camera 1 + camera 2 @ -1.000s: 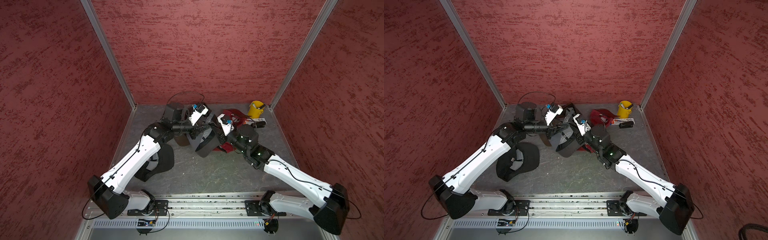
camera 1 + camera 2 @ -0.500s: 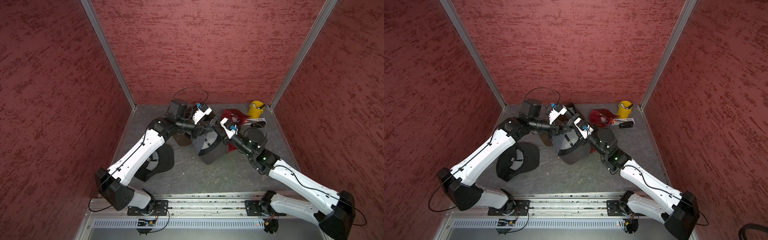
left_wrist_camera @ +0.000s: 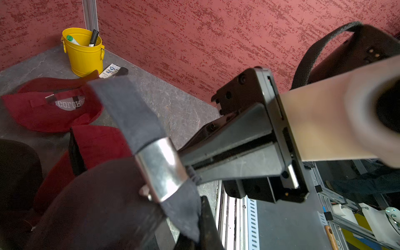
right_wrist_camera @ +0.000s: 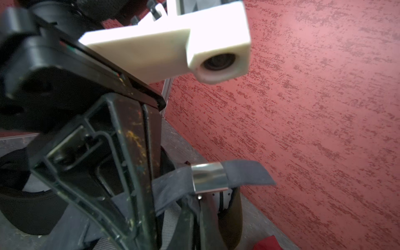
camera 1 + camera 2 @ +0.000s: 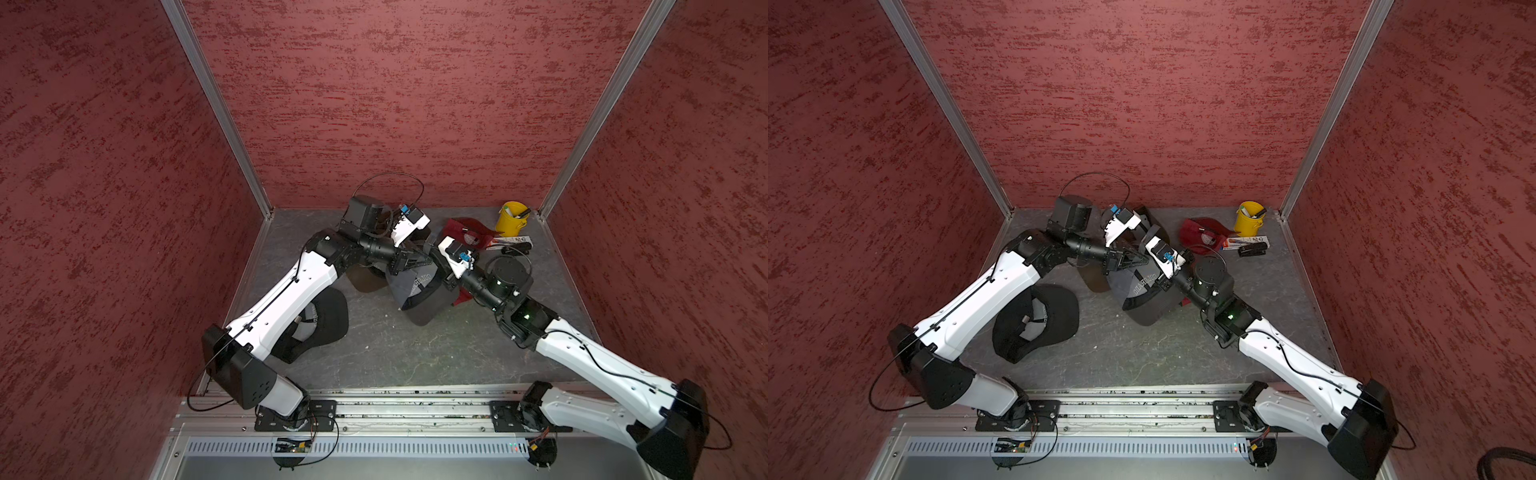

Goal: Open the adjustable buckle of the baseball cap
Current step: Pull the adjustable strap on the baseball cap.

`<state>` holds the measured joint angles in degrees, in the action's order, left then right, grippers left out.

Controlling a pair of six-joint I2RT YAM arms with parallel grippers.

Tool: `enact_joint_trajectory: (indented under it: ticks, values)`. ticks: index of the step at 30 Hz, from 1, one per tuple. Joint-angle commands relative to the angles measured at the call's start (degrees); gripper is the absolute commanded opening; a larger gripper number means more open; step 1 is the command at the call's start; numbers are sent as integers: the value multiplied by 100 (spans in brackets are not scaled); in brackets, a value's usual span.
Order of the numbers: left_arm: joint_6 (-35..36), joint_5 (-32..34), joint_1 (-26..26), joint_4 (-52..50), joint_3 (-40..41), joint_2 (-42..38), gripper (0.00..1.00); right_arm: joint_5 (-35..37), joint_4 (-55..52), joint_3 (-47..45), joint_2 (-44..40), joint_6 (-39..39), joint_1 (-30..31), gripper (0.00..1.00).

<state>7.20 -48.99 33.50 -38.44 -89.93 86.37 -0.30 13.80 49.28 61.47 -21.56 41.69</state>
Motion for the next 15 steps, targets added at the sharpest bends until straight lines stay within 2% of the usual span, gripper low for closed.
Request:
enact_joint_trajectory:
  ticks: [1, 8, 15]
  values:
    - [134, -69, 45, -134, -195, 71, 0, 450, 389, -30, 47, 312, 31, 1]
    - [406, 117, 78, -382, -235, 84, 0, 1129, 863, -181, -11, 970, 32, 0]
    - [586, 192, 87, -507, -187, 47, 0, 1562, 829, -146, -7, 1236, 32, 0]
